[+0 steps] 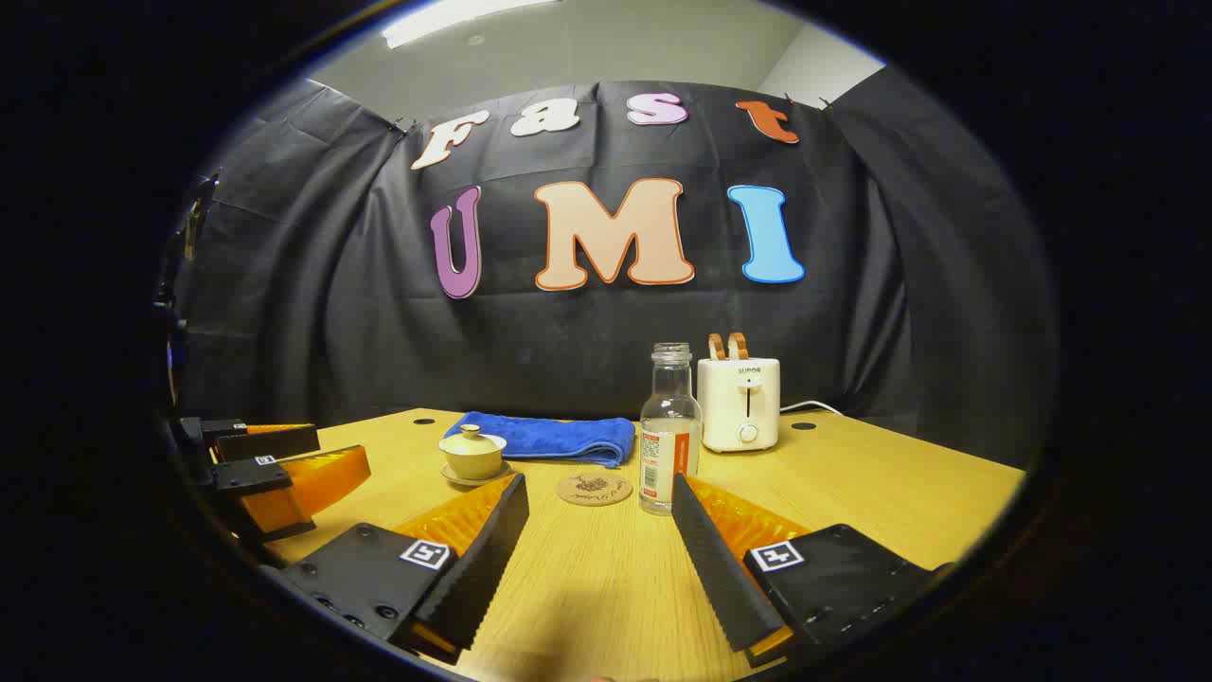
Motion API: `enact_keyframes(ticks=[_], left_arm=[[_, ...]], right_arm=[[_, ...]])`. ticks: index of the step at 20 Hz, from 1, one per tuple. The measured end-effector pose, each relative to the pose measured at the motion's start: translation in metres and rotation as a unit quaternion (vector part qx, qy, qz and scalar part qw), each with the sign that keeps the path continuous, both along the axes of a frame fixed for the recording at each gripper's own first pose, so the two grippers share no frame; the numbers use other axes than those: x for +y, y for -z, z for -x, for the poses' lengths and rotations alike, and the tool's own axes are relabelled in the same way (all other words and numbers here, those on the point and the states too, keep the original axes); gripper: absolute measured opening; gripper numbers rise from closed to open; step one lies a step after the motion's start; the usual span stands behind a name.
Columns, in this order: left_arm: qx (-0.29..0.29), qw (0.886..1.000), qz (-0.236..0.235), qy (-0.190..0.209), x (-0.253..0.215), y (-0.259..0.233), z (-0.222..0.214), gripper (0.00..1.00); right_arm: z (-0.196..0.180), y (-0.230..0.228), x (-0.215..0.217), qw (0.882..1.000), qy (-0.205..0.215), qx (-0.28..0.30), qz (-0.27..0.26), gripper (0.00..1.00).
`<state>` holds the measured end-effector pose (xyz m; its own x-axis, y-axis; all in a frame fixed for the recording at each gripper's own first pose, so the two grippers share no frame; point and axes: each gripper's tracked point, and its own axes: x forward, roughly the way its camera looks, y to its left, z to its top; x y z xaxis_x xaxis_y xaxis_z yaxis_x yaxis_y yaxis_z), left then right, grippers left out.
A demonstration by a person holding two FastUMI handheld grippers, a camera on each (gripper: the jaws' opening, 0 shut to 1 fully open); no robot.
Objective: Open the teacup lid with one hand, grasp the water bottle and pour water into the teacup with the other hand; after pouring, place the water bottle on the coaster and then close the teacup lid.
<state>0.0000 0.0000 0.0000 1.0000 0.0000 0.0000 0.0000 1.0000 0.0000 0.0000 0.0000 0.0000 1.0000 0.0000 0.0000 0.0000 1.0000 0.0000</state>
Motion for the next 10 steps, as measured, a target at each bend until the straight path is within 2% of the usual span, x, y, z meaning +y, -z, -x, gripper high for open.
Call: enact_keyframes(ticks=[1,10], left_arm=[[0.000,1.000,0.000,0.000,-0.0001,-0.0007,-0.0001,0.97],[0.001,1.000,0.000,0.000,0.0002,-0.0001,0.0015,0.97]], right_arm=[[0.0008,0.0011,0.0005,1.000,0.000,0.000,0.000,0.98],[0.0000,0.0004,0.0015,1.000,0.000,0.000,0.000,0.98]])
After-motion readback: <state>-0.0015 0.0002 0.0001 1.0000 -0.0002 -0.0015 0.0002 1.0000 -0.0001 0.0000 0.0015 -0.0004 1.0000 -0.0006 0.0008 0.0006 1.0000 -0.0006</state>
